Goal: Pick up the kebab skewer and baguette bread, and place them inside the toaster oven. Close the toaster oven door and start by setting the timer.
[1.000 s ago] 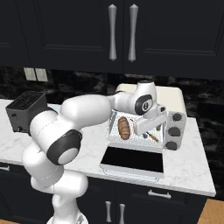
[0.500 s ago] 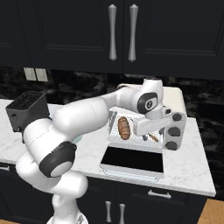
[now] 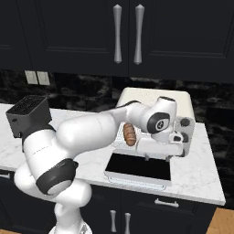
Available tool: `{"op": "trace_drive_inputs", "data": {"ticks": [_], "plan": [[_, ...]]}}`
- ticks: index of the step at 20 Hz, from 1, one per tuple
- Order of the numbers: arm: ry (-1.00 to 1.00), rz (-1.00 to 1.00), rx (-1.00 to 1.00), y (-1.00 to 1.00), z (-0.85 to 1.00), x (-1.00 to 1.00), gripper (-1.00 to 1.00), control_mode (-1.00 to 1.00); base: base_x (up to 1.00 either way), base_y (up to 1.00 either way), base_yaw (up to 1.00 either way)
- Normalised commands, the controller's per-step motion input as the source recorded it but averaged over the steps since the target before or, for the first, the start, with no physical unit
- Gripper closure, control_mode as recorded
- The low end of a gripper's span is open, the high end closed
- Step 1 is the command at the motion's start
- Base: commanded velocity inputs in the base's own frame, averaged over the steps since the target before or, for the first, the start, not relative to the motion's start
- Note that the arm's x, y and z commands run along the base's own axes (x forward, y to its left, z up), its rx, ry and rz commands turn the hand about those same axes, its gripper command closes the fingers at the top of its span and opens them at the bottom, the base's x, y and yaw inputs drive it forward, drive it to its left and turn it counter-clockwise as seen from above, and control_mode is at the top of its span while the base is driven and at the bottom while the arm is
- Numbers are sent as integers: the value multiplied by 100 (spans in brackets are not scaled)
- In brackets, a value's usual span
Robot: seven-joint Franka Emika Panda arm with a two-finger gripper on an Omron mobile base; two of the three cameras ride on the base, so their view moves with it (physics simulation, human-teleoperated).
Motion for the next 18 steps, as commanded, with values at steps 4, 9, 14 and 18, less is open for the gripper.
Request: {"op": "trace_drive_inputs", "data": {"ticks": [4, 9, 14, 18], "plan": [[2, -48, 12, 3, -47, 0, -100, -100, 0, 0, 0], [0, -39, 3, 2, -56, 9, -100, -100, 0, 0, 0], [-6, -32, -1, 3, -39, 30, -100, -100, 0, 0, 0], [-13, -25, -12, 10, -19, 16, -100, -100, 0, 0, 0]]}}
